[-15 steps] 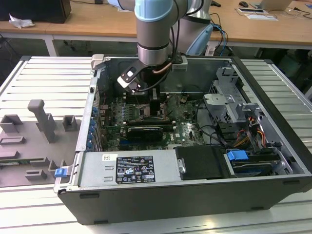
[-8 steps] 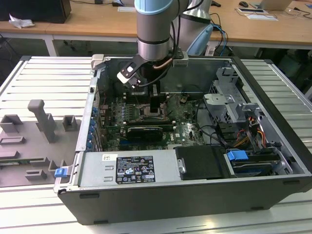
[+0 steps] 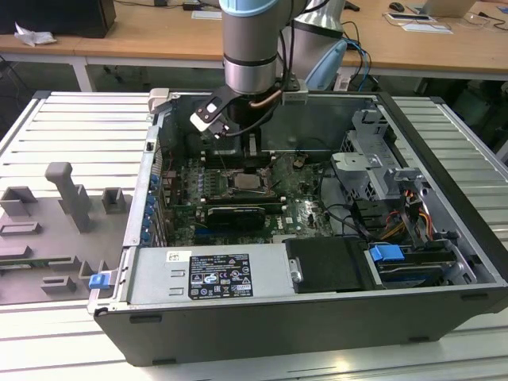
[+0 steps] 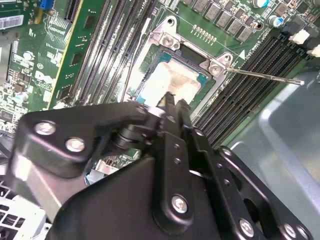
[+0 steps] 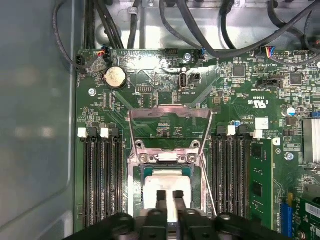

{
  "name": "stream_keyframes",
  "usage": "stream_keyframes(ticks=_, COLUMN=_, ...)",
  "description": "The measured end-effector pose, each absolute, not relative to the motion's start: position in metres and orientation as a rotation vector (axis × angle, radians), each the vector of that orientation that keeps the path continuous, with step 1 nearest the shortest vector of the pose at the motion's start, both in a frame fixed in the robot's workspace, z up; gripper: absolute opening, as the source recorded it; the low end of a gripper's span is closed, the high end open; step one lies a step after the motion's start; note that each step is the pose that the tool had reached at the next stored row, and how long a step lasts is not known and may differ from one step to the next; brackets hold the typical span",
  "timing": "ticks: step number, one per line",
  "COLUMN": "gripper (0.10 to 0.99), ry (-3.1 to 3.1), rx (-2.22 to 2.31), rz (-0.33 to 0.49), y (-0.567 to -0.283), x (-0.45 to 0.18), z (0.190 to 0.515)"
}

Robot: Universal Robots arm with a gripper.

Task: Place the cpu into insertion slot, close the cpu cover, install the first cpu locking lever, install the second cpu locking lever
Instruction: 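Place the cpu into insertion slot, then close the cpu cover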

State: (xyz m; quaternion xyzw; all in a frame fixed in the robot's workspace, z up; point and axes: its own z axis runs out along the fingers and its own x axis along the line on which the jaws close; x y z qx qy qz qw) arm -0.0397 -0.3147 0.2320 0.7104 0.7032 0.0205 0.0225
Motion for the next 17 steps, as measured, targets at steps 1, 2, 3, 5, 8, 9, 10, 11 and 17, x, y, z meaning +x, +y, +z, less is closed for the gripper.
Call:
stream_keyframes(ticks=1, gripper=0.169, ry=2.177, rx=2.199, rz=0.061, y=-0.315, x=-0.04, z=0.233)
stream_keyframes(ticks=2, gripper=0.11, ry=2.176, rx=2.198, rz=0.059, y=-0.315, x=-0.04, z=0.234)
stream_keyframes(ticks=3, gripper=0.106, ry=2.176, rx=2.198, rz=0.059, y=-0.315, x=-0.04, z=0.234)
stream_keyframes(ticks=5, gripper=0.106, ry=2.175, rx=2.197, rz=0.056, y=-0.315, x=-0.04, z=0.235)
stream_keyframes(ticks=8, gripper=0.106, ry=2.174, rx=2.196, rz=0.055, y=-0.315, x=-0.04, z=0.236)
stream_keyframes(ticks=9, gripper=0.106, ry=2.174, rx=2.196, rz=0.055, y=-0.315, x=-0.04, z=0.237)
stream_keyframes(ticks=10, gripper=0.106, ry=2.174, rx=2.196, rz=0.054, y=-0.315, x=-0.04, z=0.237)
stream_keyframes(ticks=11, gripper=0.106, ry=2.174, rx=2.196, rz=0.054, y=-0.315, x=-0.04, z=0.239)
stream_keyframes(ticks=17, gripper=0.106, ry=2.171, rx=2.192, rz=0.047, y=-0.315, x=-0.04, z=0.247)
